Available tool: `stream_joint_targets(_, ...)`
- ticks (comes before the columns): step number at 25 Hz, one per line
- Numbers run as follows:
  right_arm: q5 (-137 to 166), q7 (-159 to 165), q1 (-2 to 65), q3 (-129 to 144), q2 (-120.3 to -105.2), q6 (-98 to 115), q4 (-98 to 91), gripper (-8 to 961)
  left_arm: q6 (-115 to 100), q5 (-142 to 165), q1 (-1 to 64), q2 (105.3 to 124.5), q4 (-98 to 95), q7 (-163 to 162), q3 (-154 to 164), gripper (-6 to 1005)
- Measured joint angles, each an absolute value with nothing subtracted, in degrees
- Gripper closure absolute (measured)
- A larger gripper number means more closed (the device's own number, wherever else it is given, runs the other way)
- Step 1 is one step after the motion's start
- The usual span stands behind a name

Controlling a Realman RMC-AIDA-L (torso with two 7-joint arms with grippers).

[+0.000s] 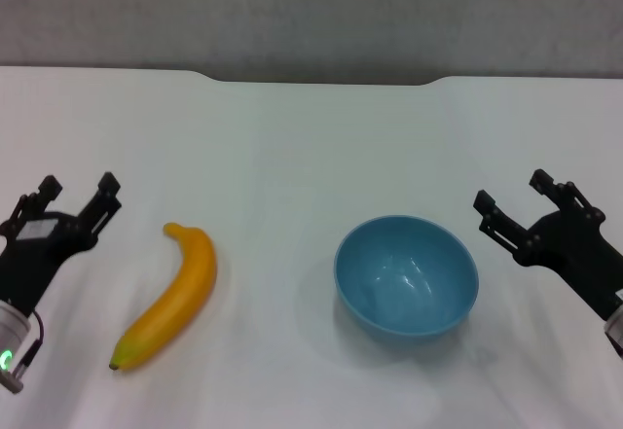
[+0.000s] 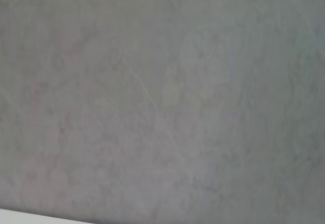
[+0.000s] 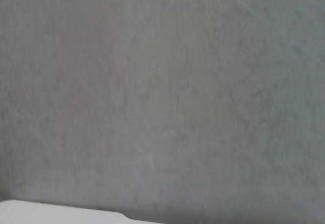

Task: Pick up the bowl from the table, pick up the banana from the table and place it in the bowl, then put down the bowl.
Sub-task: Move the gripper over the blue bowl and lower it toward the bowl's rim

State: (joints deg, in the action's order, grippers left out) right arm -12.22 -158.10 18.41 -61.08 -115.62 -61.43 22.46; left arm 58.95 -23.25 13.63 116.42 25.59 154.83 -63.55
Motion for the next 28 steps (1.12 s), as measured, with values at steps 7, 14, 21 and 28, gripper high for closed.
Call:
stream_joint_targets(7,-10.9,-154.7,16.2,-62.3,-114.16,-51.7,32.9,60,42.8,-13.6,12.8,110.94,38.5,139.2,-64.9,136)
stream_joint_targets(14,3.3,-147.8,12.3,-66.9,-112.88,-27.1,51.8,60,20.5,5.1,9.9,109.21,55.8,129.1,-69.1,138)
stream_joint_targets(21,19.6,-139.3,9.7,-66.5,-113.16,2.9,72.4,60,-6.3,15.8,4.6,109.81,79.0,128.0,-68.9,138)
stream_joint_targets(28,15.3,-147.3,13.9,-64.8,-114.15,28.5,81.5,61,-29.8,10.1,6.2,114.56,88.8,143.5,-71.2,138)
